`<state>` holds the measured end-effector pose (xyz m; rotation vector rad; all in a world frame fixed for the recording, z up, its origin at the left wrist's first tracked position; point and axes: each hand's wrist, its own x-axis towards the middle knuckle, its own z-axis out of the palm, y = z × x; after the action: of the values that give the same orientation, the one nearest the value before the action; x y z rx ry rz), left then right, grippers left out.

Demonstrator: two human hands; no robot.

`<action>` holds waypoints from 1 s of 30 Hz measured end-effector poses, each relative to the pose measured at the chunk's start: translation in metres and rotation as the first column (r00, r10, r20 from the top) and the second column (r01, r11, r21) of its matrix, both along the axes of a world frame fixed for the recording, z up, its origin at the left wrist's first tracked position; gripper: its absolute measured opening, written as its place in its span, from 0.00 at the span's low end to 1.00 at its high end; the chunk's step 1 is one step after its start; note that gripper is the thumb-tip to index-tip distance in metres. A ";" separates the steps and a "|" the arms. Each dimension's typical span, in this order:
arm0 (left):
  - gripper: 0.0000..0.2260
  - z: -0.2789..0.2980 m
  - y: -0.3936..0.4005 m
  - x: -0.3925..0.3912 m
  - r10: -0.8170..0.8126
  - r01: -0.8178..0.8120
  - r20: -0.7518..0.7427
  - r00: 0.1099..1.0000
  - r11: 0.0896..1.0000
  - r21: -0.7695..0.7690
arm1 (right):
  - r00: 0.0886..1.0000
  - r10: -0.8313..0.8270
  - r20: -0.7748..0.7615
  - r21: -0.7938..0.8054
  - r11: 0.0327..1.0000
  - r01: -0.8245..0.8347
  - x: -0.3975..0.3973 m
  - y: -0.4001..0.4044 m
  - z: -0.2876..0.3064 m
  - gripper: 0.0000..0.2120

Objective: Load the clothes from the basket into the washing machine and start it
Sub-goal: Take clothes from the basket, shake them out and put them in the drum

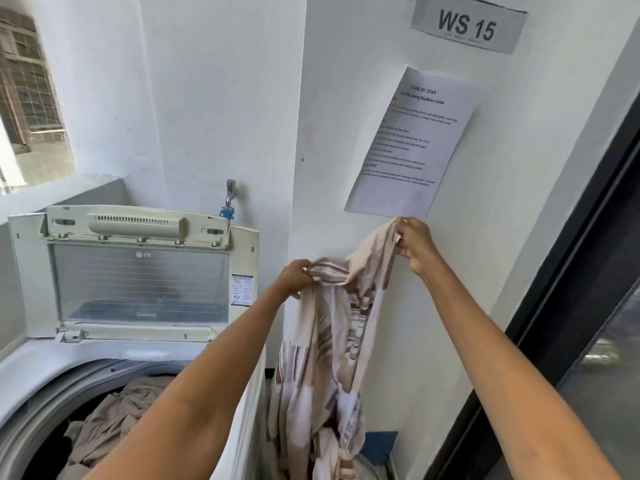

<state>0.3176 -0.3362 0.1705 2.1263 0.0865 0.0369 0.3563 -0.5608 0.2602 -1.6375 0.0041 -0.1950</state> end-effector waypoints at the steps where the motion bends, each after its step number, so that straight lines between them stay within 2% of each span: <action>1: 0.16 0.001 -0.005 -0.001 -0.077 0.076 -0.038 0.996 0.997 -0.026 | 0.999 0.039 0.003 -0.024 0.999 -0.039 -0.002 0.005 -0.003 0.12; 4: 0.25 0.013 -0.030 -0.005 -0.290 0.268 -0.083 0.953 0.942 -0.204 | 0.990 0.134 0.040 -0.098 0.987 -0.129 -0.010 0.017 -0.012 0.11; 6: 0.25 0.020 -0.047 -0.006 -0.331 0.308 -0.052 0.942 0.918 -0.251 | 0.984 0.154 0.087 -0.159 0.977 -0.139 -0.013 0.019 -0.018 0.10; 7: 0.21 0.020 -0.056 -0.005 -0.317 0.302 -0.026 0.948 0.922 -0.245 | 0.982 0.149 0.115 -0.190 0.974 -0.126 -0.014 0.018 -0.022 0.10; 9: 0.06 0.015 -0.070 0.001 -0.185 0.192 0.055 0.981 0.965 -0.181 | 0.979 0.126 0.158 -0.289 0.954 -0.076 -0.016 0.012 -0.030 0.11; 11: 0.11 0.009 -0.078 0.005 -0.018 0.043 0.152 0.988 0.985 -0.164 | 0.974 0.118 0.191 -0.394 0.919 -0.034 -0.020 0.005 -0.040 0.14; 13: 0.10 0.010 -0.083 0.005 0.066 -0.024 0.203 0.977 0.979 -0.201 | 0.979 0.071 0.191 -0.404 0.915 0.013 -0.027 -0.001 -0.053 0.14; 14: 0.10 0.014 -0.085 0.005 0.083 -0.032 0.215 0.973 0.972 -0.231 | 0.988 0.055 0.147 -0.378 0.926 0.005 -0.032 -0.003 -0.061 0.17; 16: 0.10 0.031 -0.088 0.006 0.112 -0.032 0.242 0.964 0.950 -0.312 | 0.995 0.101 -0.010 -0.388 0.917 -0.097 -0.038 -0.006 -0.082 0.30; 18: 0.08 0.053 -0.091 0.009 0.155 -0.011 0.284 0.946 0.892 -0.451 | 0.971 0.179 -0.159 -0.514 0.825 -0.236 -0.044 -0.006 -0.110 0.36; 20: 0.08 0.084 -0.093 0.007 0.173 0.059 0.324 0.930 0.801 -0.596 | 0.951 0.185 -0.247 -0.544 0.786 -0.294 -0.048 0.000 -0.135 0.34; 22: 0.10 0.113 -0.092 0.005 0.165 0.147 0.370 0.914 0.716 -0.683 | 0.957 0.108 -0.270 -0.517 0.822 -0.239 -0.049 0.010 -0.146 0.30; 24: 0.09 0.129 -0.080 0.008 0.198 0.142 0.389 0.900 0.710 -0.690 | 0.972 0.028 -0.234 -0.560 0.813 -0.158 -0.044 0.016 -0.141 0.26; 25: 0.08 0.131 -0.070 0.011 0.240 0.097 0.383 0.892 0.725 -0.682 | 0.978 0.003 -0.209 -0.595 0.793 -0.129 -0.040 0.017 -0.134 0.24; 28: 0.05 0.118 -0.026 0.021 0.411 -0.171 0.276 0.869 0.773 -0.610 | 0.989 -0.044 -0.139 -0.632 0.773 -0.054 -0.031 0.009 -0.104 0.19; 30: 0.10 0.101 0.001 0.023 0.477 -0.287 0.194 0.857 0.756 -0.589 | 0.995 -0.065 -0.073 -0.596 0.803 0.009 -0.021 -0.001 -0.075 0.14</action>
<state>0.3410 -0.3351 0.2715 1.4693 0.3036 0.5615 0.3354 -0.5617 0.1855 -2.2826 0.0485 -0.1600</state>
